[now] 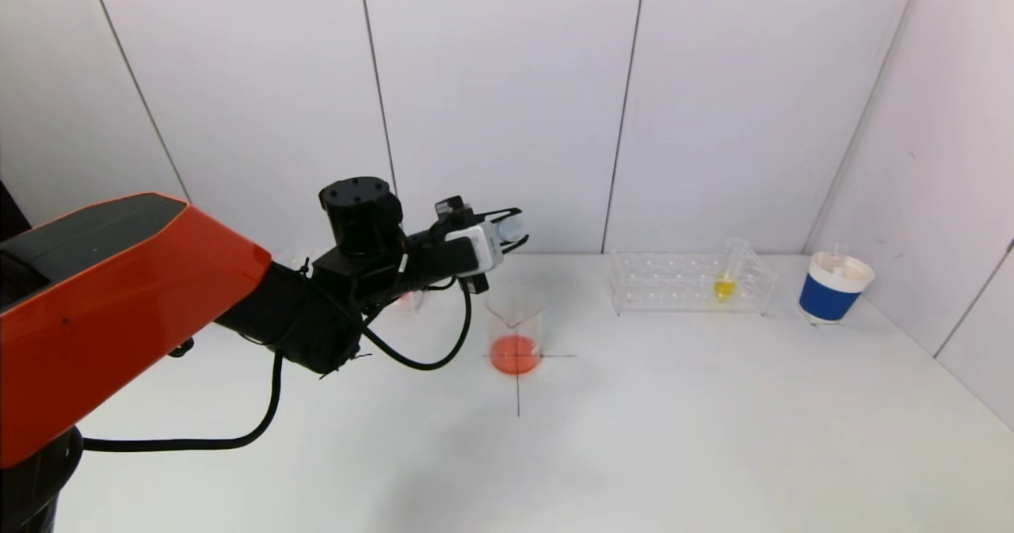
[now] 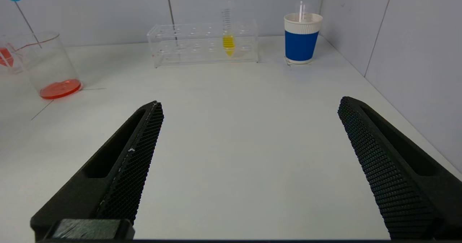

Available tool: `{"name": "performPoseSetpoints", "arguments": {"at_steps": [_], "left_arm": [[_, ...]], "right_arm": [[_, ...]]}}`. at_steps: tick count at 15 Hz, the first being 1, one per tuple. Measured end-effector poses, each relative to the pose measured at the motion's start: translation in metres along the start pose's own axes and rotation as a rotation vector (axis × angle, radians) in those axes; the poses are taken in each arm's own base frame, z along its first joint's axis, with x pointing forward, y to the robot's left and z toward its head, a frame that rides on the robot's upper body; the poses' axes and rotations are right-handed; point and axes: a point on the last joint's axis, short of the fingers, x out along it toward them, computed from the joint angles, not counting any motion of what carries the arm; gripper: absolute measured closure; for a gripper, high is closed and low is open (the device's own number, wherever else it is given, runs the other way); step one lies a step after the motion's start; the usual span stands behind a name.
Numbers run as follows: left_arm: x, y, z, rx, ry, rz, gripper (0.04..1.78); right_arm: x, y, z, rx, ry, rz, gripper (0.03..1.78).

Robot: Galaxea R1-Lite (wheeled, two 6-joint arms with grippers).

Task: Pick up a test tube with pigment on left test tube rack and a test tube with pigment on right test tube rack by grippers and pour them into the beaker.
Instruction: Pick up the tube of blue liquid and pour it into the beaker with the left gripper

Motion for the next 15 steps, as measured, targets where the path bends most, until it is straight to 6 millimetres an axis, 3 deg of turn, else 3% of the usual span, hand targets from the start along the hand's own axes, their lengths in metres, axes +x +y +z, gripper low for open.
{"name": "performPoseSetpoints", "arguments": {"at_steps": [15], "left_arm": [[-0.012, -0.019, -0.006, 0.142, 0.033, -0.034, 1.37]], "right_arm": [[0.000, 0.000, 0.000, 0.000, 0.000, 0.000, 0.05]]}}
